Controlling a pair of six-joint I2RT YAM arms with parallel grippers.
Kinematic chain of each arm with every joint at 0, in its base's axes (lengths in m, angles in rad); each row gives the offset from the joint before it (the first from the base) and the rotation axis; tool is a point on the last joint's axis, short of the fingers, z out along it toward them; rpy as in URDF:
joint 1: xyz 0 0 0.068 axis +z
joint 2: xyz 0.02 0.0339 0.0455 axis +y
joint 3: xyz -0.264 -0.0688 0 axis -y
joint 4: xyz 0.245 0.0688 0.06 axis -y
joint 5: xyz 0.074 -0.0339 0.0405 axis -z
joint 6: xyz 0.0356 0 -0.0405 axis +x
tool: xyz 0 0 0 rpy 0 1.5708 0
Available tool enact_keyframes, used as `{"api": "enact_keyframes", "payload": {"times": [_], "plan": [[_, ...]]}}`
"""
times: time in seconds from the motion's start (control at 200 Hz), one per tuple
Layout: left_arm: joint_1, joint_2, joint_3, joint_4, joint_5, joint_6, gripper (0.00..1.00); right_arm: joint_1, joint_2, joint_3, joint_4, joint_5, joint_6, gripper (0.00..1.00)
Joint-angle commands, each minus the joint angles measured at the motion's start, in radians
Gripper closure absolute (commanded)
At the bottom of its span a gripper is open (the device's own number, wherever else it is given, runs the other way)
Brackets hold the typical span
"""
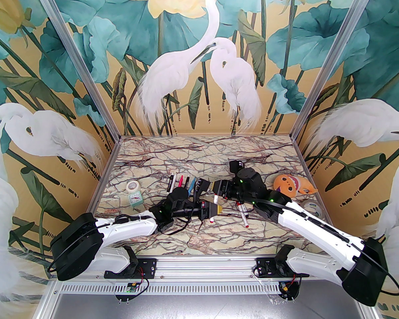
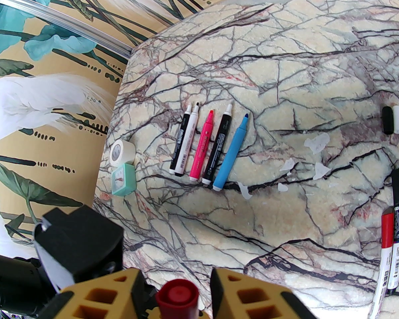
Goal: Open the pen caps
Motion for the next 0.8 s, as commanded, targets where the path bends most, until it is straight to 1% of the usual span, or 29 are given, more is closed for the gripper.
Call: {"api": "enact_keyframes", "payload": {"times": [0.0,0.125,0.265,0.47,0.61,0.795], "plan": [[-0.009,0.014,0.024,-0.012,0.007,0.022,0.9,-0.002,0.016,0.03,0.003,-0.027,-0.01,0.6],[-0.014,0.024,0.03,-0.013,0.011,0.024,0.9,-0.001,0.024,0.029,0.01,-0.034,-0.011,0.62],[-0.017,0.032,0.035,-0.01,0.013,0.022,0.9,-0.002,0.029,0.028,0.008,-0.038,-0.01,0.68],[-0.017,0.033,0.036,-0.008,0.013,0.021,0.9,-0.001,0.041,0.024,0.001,-0.038,-0.015,0.68],[-0.017,0.029,0.032,-0.01,0.014,0.021,0.9,-0.002,0.04,0.026,-0.002,-0.026,-0.019,0.75],[-0.017,0.028,0.032,-0.013,0.014,0.021,0.91,-0.002,0.047,0.038,-0.023,-0.014,-0.034,0.82]]}}
